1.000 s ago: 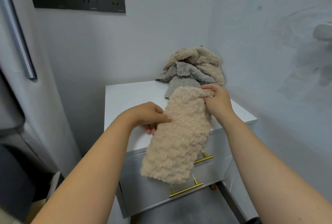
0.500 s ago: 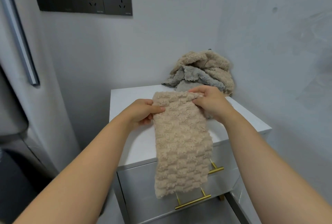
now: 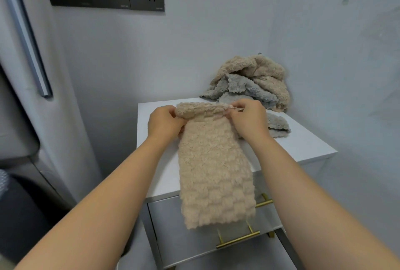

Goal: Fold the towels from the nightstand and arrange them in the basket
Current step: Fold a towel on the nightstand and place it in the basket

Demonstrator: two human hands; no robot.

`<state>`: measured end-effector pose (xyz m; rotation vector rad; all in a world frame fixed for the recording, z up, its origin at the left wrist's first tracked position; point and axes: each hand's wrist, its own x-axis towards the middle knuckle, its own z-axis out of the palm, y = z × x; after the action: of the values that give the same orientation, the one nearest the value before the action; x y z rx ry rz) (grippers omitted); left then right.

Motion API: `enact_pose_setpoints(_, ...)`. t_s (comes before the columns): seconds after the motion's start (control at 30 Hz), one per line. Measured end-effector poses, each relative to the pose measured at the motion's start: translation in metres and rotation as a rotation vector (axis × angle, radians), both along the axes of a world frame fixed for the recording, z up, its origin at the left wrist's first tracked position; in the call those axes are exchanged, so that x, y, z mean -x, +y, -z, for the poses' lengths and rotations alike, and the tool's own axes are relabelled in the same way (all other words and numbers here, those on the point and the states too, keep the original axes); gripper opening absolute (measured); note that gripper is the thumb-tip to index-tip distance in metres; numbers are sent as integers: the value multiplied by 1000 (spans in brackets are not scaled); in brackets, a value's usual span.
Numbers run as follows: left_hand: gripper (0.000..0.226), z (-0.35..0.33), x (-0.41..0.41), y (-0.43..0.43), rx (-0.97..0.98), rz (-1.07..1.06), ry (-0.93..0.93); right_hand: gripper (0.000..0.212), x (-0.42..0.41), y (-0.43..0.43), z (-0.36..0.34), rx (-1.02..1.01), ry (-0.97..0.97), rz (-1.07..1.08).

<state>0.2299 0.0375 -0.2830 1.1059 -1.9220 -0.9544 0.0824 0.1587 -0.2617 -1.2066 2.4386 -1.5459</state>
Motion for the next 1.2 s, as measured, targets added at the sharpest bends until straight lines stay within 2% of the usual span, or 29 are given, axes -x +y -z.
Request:
enact_pose_setpoints(0.17,8,2,-1,2,109,75,-140,6,4,5,4,-39,-7,-50)
enact_pose_setpoints(0.4,9,-5,-6,5,237,183,-126,8,12,23,4,-75,-80,-87)
enact_pose_setpoints(0.7,6,-19,-25,5,364,419,-440,17,10,42,-2,-235,-1,-246)
enact_pose_setpoints(0.83,18,-26,-28,3,297,528,-592,17,13,46,-8,-328,62,-302)
enact_pose_setpoints(0.9,44,-31,-29,4,237,583,-646,9,15,46,-9,-425,128,-330)
enact_pose_setpoints(0.93,55,-32,-28,6,226,585,-658,7,15,46,-7,-481,154,-345)
enact_pose_setpoints(0.97,57,-32,-26,7,223,566,-654,7,15,46,-6,-533,175,-363)
enact_pose_setpoints(1.07,46,-27,-19,11,250,471,-628,3,13,47,-5,-613,201,-405)
enact_pose_setpoints(1.2,37,-17,-8,16,321,435,-668,31,14,43,-11,-478,88,-385)
